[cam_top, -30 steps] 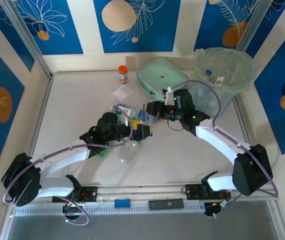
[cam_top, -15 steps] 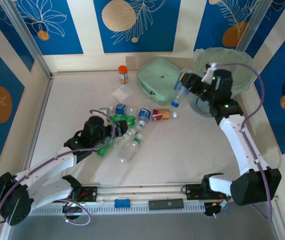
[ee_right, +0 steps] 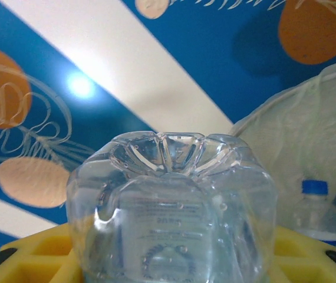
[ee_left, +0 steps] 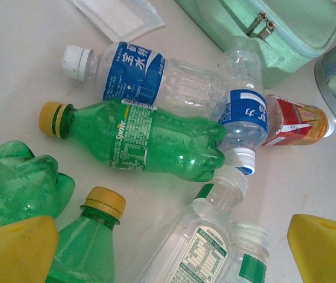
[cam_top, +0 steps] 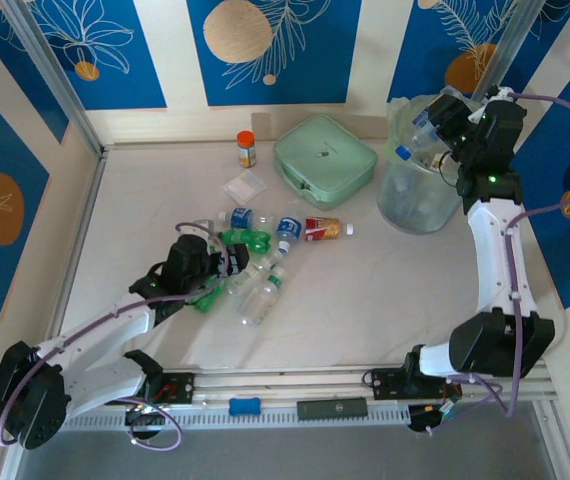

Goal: Put the plastic bottles in the bin

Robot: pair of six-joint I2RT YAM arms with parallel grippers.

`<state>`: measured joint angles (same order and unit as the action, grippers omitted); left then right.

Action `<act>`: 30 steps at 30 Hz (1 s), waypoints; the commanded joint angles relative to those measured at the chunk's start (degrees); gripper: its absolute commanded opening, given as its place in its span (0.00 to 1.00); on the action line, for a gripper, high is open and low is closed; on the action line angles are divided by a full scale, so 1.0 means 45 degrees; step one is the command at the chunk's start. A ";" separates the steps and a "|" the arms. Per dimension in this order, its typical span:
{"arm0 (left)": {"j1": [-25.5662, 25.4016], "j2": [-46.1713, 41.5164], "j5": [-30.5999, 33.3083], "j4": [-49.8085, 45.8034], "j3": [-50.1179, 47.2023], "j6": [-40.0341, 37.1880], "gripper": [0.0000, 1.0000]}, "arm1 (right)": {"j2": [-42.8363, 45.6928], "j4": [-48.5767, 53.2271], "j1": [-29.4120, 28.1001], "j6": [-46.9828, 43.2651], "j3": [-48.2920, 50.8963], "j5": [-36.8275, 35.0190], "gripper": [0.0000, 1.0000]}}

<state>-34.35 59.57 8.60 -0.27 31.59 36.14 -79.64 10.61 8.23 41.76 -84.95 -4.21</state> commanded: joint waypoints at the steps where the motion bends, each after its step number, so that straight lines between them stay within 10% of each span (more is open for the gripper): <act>1: 0.0152 0.0121 -0.0382 0.0329 -0.0182 0.0150 0.99 | -0.0682 -0.0586 0.0065 -0.0234 -0.0744 -0.1531 0.48; 18: 0.0192 0.0199 -0.0733 0.0324 -0.0229 0.0202 0.99 | -0.3205 0.0639 0.0691 0.0407 -0.1332 -0.1225 0.53; 30: 0.0192 -0.0272 -0.0936 -0.0275 -0.0108 0.0417 0.99 | -0.3314 0.1704 0.0923 0.0404 -0.2162 -0.0764 0.89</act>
<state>-34.17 59.88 5.37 -0.05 30.65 37.23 -95.48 16.91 11.70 43.88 -91.92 -8.47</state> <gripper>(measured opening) 0.993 0.880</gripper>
